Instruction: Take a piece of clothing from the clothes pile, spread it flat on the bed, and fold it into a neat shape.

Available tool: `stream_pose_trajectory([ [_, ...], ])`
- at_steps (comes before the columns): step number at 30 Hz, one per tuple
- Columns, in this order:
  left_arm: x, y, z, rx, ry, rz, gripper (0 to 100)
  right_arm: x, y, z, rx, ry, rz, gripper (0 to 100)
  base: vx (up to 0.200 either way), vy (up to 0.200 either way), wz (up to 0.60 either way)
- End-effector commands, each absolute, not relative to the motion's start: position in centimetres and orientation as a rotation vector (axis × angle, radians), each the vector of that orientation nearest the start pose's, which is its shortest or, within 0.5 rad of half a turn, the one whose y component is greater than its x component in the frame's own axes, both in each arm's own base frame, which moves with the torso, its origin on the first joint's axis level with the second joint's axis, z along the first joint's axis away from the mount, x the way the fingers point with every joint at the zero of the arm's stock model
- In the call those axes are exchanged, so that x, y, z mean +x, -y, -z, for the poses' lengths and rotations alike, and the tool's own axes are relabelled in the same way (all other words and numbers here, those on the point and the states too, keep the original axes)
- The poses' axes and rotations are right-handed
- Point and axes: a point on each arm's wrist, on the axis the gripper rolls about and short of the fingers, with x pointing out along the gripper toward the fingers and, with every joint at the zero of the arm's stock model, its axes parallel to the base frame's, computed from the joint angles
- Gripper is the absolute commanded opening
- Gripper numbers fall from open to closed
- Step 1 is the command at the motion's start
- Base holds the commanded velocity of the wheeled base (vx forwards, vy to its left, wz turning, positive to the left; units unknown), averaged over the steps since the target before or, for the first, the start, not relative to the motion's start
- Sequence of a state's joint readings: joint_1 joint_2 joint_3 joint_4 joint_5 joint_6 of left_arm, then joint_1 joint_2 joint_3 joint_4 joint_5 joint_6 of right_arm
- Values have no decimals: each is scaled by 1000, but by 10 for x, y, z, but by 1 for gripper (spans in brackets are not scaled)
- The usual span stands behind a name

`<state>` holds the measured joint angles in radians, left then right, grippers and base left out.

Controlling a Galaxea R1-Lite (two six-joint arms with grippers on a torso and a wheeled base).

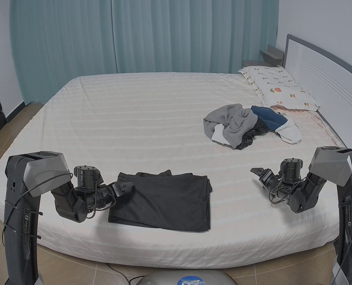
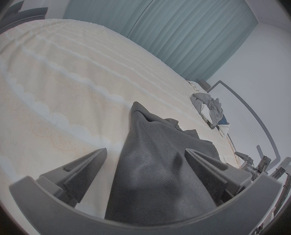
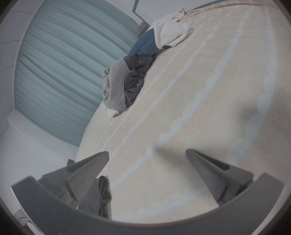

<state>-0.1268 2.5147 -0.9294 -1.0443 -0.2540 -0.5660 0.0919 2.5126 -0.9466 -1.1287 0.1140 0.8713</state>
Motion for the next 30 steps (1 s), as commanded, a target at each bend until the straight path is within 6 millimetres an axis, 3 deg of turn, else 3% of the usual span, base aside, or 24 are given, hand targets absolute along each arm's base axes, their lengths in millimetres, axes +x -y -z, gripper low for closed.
stream_pose_trajectory([
  [1, 398, 57, 56, -586, -649, 207, 0, 410, -40, 42, 856, -498, 5, 100, 0, 0, 0],
  [11, 393, 53, 56, -586, -650, 188, 0, 409, -41, 42, 855, -500, 4, 100, 0, 0, 0],
  [17, 386, 48, 40, -591, -633, 179, 0, 409, -42, 41, 855, -499, 2, 100, 0, 0, 0],
  [30, 383, 47, 35, -668, -638, 151, 0, 408, -44, 42, 852, -503, 5, 100, 0, 0, 0],
])
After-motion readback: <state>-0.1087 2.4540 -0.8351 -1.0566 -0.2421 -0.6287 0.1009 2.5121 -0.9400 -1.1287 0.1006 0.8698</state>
